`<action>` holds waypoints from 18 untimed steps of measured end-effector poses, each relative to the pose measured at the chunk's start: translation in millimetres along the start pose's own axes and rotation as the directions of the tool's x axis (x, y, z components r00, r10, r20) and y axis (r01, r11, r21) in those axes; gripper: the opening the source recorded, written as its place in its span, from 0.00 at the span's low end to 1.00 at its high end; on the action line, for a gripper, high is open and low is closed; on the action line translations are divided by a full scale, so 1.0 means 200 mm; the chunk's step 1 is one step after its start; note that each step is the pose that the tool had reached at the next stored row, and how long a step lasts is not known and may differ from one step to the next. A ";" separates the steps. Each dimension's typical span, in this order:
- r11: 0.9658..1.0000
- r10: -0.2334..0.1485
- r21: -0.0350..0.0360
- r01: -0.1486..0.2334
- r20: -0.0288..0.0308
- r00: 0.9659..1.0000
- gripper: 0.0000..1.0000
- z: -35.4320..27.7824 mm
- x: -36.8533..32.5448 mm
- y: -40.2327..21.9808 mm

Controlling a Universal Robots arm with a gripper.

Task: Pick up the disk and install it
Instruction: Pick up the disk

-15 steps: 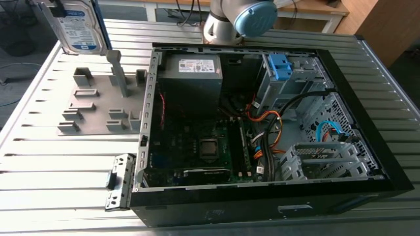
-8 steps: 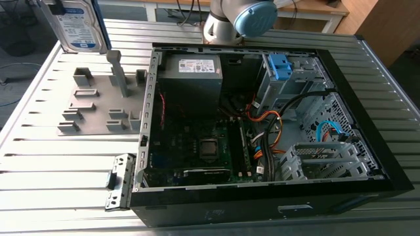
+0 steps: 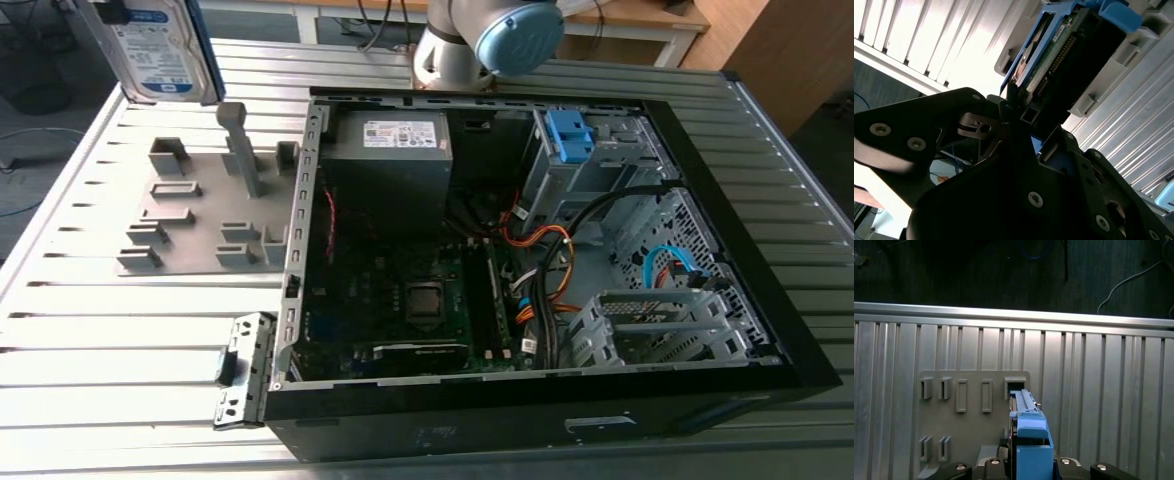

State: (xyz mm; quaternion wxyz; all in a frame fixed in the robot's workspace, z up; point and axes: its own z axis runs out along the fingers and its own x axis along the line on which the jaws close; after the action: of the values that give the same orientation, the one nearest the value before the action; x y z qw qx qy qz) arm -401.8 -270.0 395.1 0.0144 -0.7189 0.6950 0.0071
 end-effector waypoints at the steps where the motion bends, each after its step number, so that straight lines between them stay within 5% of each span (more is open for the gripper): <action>1: 1.000 0.000 0.000 0.000 0.000 1.000 0.36 -0.004 0.000 0.000; 18: 1.000 0.000 0.000 0.000 0.000 1.000 0.36 -0.072 -0.002 -0.001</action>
State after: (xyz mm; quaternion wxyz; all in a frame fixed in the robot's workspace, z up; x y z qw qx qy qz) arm -401.8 -270.0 409.5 0.0145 -0.7189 0.6950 0.0070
